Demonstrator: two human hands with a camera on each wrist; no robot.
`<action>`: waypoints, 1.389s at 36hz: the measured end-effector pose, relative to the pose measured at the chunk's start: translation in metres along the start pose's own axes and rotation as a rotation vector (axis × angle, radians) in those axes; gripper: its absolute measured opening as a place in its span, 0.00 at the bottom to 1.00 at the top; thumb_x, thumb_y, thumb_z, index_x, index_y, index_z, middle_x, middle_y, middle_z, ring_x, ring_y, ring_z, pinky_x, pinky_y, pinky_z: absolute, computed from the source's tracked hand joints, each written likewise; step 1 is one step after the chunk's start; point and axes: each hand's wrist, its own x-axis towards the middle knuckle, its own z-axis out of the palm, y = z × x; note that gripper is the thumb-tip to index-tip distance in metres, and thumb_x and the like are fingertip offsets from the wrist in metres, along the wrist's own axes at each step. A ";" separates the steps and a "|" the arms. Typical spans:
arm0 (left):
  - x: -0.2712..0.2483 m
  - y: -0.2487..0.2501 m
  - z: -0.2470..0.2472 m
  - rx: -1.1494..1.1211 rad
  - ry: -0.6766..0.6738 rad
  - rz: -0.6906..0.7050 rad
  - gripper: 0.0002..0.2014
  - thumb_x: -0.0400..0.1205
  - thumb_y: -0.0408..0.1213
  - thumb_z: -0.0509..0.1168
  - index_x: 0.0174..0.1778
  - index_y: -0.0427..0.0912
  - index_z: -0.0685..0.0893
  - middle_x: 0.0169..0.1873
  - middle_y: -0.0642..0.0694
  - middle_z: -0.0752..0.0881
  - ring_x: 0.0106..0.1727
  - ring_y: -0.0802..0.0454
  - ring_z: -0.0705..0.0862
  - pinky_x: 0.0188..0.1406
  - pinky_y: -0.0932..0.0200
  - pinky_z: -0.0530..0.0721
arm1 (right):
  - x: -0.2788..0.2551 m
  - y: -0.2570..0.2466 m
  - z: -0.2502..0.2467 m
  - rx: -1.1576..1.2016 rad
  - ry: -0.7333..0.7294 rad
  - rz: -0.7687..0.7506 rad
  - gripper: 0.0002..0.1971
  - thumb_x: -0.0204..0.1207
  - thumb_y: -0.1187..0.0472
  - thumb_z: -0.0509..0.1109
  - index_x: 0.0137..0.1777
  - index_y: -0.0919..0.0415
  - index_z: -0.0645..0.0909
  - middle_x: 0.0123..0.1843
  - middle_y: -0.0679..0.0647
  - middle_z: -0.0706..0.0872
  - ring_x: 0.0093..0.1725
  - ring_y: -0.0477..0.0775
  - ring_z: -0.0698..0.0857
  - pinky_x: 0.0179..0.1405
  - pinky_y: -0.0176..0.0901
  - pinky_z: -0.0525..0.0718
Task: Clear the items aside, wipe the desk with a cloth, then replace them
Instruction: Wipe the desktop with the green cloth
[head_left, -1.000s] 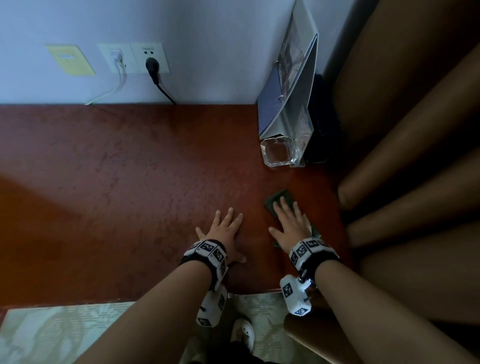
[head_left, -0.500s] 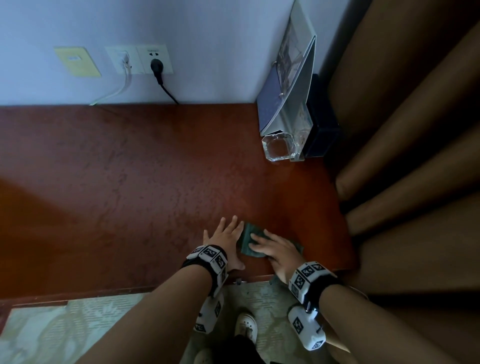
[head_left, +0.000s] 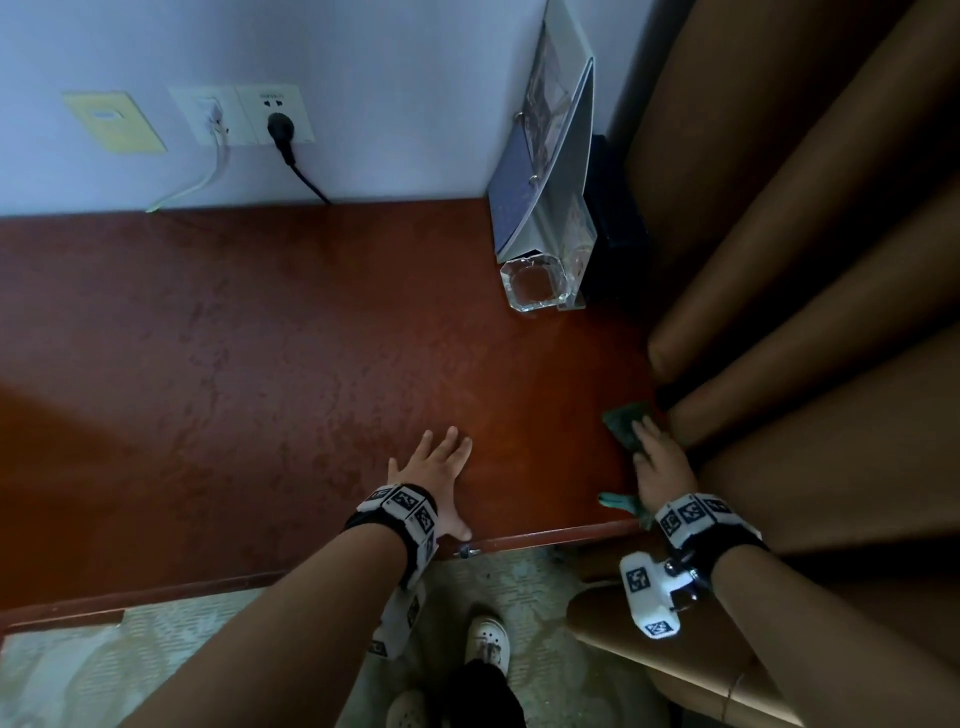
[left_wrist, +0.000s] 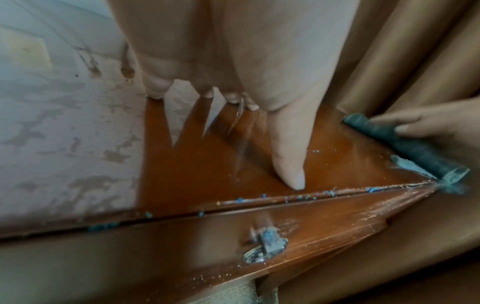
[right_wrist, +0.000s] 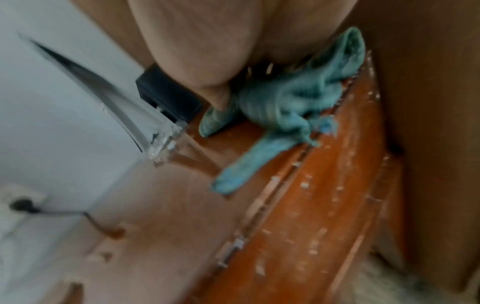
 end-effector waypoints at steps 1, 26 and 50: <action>0.000 -0.001 0.001 -0.001 0.006 0.002 0.62 0.72 0.55 0.79 0.86 0.58 0.34 0.85 0.58 0.30 0.86 0.49 0.31 0.81 0.27 0.43 | 0.001 0.004 0.004 -0.129 -0.062 0.015 0.26 0.84 0.67 0.59 0.82 0.60 0.61 0.85 0.53 0.55 0.83 0.61 0.55 0.81 0.48 0.54; -0.014 -0.004 0.013 0.001 0.100 0.012 0.56 0.78 0.56 0.74 0.87 0.54 0.36 0.87 0.54 0.34 0.87 0.47 0.35 0.82 0.30 0.41 | -0.046 -0.083 0.081 -0.398 -0.016 0.209 0.42 0.79 0.35 0.56 0.85 0.50 0.39 0.86 0.49 0.37 0.84 0.59 0.40 0.81 0.59 0.49; -0.068 -0.082 0.033 -0.080 0.216 -0.052 0.55 0.78 0.57 0.73 0.87 0.55 0.36 0.86 0.56 0.34 0.87 0.48 0.33 0.83 0.30 0.42 | -0.078 -0.100 0.101 -0.459 -0.233 -0.112 0.33 0.85 0.43 0.47 0.84 0.49 0.36 0.83 0.46 0.30 0.83 0.56 0.36 0.81 0.56 0.42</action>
